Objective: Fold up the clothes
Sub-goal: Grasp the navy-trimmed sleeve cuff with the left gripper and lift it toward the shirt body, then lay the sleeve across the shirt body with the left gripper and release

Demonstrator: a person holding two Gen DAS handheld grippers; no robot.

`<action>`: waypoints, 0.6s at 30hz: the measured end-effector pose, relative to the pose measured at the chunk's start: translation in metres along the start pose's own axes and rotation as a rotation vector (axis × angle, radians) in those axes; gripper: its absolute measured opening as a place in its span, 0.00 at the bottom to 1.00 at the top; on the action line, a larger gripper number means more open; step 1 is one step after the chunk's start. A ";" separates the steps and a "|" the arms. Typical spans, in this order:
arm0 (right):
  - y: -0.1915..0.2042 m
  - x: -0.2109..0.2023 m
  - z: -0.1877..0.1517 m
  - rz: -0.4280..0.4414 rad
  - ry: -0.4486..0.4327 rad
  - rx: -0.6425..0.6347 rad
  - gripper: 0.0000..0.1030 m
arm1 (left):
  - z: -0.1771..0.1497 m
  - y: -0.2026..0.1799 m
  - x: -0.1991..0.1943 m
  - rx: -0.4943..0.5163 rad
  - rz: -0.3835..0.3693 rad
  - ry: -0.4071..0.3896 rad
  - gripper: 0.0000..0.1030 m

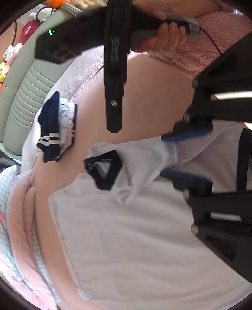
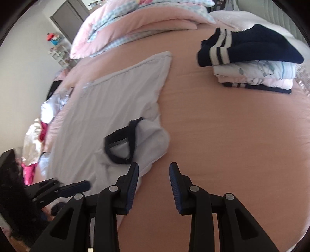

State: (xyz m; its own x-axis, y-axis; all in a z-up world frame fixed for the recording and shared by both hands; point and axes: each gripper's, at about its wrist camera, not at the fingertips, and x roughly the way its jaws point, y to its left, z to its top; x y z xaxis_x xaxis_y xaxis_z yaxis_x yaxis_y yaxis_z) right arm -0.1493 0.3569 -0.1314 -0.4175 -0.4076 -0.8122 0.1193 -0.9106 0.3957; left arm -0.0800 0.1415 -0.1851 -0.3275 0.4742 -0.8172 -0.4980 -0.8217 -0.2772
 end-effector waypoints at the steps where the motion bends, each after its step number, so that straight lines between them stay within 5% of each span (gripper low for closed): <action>1: 0.005 -0.002 -0.004 0.010 -0.003 0.000 0.31 | 0.000 -0.002 0.005 0.015 0.003 0.010 0.12; 7: 0.031 0.010 -0.027 0.007 0.038 -0.047 0.31 | -0.019 -0.016 0.006 -0.046 -0.226 0.071 0.11; 14: 0.038 0.030 -0.063 -0.121 0.148 -0.146 0.31 | -0.037 0.014 -0.015 -0.140 -0.209 0.085 0.12; 18: 0.022 0.019 -0.075 -0.060 0.224 -0.148 0.31 | -0.021 0.027 -0.030 -0.130 -0.127 0.013 0.12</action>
State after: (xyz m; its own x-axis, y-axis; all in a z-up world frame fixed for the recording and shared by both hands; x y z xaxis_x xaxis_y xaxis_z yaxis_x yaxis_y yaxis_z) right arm -0.0872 0.3234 -0.1705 -0.2200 -0.3423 -0.9135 0.2372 -0.9271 0.2902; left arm -0.0670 0.0982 -0.1785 -0.2581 0.5736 -0.7775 -0.4263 -0.7897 -0.4411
